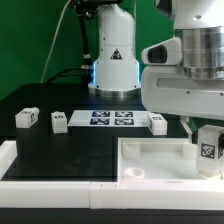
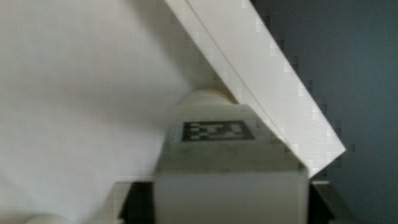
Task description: Assemble one leg
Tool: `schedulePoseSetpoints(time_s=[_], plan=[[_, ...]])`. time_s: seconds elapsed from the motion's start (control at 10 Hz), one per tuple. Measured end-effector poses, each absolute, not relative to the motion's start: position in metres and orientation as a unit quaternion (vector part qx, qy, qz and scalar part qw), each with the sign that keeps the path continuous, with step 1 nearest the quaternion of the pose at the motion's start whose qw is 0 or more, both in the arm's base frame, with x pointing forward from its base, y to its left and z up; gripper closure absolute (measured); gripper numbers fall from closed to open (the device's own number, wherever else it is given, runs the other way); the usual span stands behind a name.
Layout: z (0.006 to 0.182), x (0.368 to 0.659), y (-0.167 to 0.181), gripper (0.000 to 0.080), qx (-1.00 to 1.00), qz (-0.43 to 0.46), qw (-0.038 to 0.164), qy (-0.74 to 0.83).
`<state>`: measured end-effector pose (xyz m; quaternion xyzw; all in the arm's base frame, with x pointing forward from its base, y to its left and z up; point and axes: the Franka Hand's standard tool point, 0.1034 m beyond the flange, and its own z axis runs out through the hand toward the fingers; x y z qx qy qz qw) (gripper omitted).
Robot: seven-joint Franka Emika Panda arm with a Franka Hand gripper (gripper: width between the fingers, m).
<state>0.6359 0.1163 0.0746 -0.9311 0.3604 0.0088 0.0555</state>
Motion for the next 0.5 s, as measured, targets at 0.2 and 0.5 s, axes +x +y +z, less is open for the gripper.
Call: schedulePoseSetpoints(time_s=[0.2,0.5], plan=[[0.0745,0.6361,0.1162,0.0508,-0.866,0.013,0.051,0.497],[0.0751,0.6355,0.1171,0.0508,-0.835,0.023,0.047,0.547]])
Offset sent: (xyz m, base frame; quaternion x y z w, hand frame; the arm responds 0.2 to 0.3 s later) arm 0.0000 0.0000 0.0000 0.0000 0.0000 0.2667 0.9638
